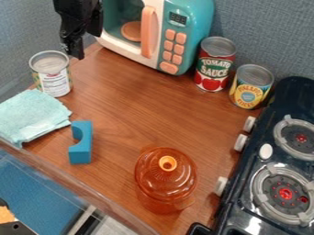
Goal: Move the dish towel to the right
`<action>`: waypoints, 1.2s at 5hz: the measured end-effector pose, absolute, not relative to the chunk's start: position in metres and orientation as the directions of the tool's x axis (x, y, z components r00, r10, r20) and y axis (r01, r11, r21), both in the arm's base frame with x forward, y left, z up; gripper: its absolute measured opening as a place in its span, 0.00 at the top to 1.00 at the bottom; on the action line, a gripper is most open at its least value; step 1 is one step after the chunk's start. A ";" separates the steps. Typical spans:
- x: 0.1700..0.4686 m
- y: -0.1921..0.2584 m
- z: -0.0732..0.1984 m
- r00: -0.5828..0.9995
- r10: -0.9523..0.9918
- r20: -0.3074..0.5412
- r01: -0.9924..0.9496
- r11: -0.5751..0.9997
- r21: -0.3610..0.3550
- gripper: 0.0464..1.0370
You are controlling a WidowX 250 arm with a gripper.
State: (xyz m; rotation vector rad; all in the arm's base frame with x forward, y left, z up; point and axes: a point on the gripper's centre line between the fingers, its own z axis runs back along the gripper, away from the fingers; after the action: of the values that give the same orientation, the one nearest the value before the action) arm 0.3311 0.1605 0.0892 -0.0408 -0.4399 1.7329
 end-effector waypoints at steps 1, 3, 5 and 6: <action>0.328 0.159 0.076 -0.213 0.955 0.204 -0.949 -0.152 -0.276 0.04; 0.296 0.173 0.088 -0.284 0.937 0.203 -0.933 -0.222 -0.283 0.04; 0.239 0.213 0.069 -0.384 0.898 0.216 -0.912 -0.331 -0.244 0.04; 0.223 0.213 0.047 -0.359 0.912 0.196 -0.926 -0.323 -0.195 0.04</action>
State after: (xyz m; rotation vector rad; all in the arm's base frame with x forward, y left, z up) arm 0.2232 0.2134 0.0469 0.0586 -0.3230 1.9116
